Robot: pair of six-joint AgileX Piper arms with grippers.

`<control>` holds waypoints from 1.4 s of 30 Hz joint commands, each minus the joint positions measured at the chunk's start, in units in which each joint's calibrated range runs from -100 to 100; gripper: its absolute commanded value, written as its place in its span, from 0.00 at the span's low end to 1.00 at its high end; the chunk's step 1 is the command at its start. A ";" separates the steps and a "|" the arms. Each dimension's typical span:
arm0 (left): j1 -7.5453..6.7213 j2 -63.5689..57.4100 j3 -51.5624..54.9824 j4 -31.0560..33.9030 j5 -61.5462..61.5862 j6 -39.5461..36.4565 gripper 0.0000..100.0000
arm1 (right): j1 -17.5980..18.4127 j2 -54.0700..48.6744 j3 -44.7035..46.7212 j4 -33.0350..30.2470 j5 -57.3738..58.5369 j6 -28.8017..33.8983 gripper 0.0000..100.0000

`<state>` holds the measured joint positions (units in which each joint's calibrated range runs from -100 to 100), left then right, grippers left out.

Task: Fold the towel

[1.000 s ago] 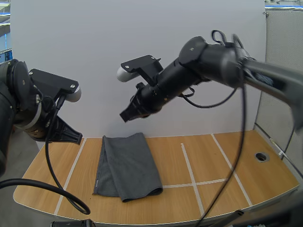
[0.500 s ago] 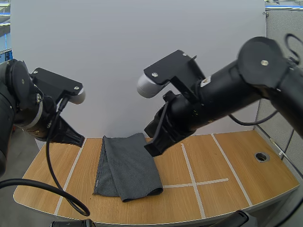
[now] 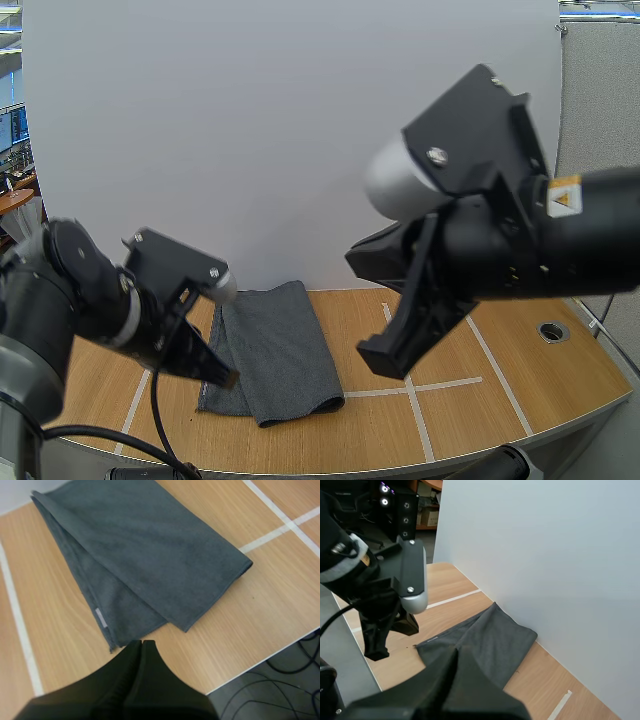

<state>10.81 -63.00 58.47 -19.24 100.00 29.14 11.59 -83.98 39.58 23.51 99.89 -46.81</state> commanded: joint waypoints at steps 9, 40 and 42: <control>0.01 16.03 6.67 -6.76 0.00 4.37 0.15 | 3.54 -7.42 0.21 -2.08 0.11 7.52 0.00; 0.01 46.63 6.04 -13.13 -2.36 9.60 0.73 | 3.54 -7.42 0.21 -3.80 0.11 7.42 0.00; 0.01 48.83 5.44 -13.53 -2.15 9.60 0.73 | 3.54 -7.42 0.21 -3.80 0.11 7.42 0.00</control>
<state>10.81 -17.18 64.87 -31.61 99.62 37.87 15.00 -91.05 39.58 20.13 100.00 -39.29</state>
